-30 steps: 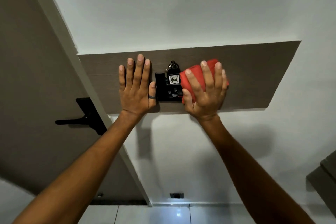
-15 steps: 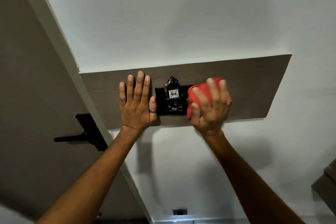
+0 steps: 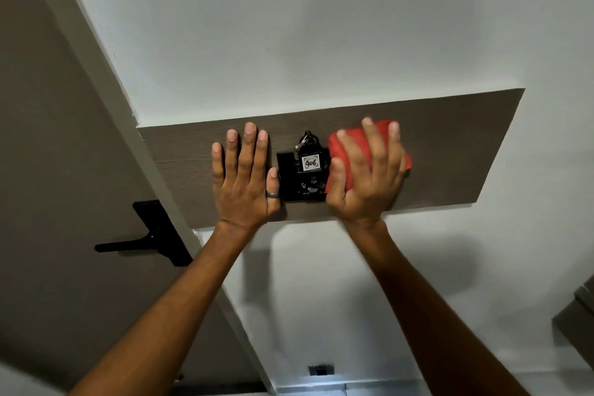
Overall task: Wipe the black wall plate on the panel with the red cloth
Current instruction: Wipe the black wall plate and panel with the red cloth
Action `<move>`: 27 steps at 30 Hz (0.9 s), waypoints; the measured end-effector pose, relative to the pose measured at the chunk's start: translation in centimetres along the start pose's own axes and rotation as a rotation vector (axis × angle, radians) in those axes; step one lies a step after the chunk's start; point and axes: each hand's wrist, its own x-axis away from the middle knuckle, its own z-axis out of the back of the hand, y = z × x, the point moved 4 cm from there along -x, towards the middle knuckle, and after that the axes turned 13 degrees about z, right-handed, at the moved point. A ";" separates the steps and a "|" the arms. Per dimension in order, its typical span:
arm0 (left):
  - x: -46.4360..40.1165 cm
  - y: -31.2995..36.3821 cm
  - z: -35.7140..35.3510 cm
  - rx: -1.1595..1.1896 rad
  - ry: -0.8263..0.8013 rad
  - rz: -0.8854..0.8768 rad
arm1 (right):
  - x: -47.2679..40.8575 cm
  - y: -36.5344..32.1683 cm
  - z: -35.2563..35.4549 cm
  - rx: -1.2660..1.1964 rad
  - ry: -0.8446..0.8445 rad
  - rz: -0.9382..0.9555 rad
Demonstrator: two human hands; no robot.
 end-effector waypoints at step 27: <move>0.4 -0.2 -0.1 0.005 0.024 0.002 | 6.0 0.1 3.1 -0.130 -0.125 -0.111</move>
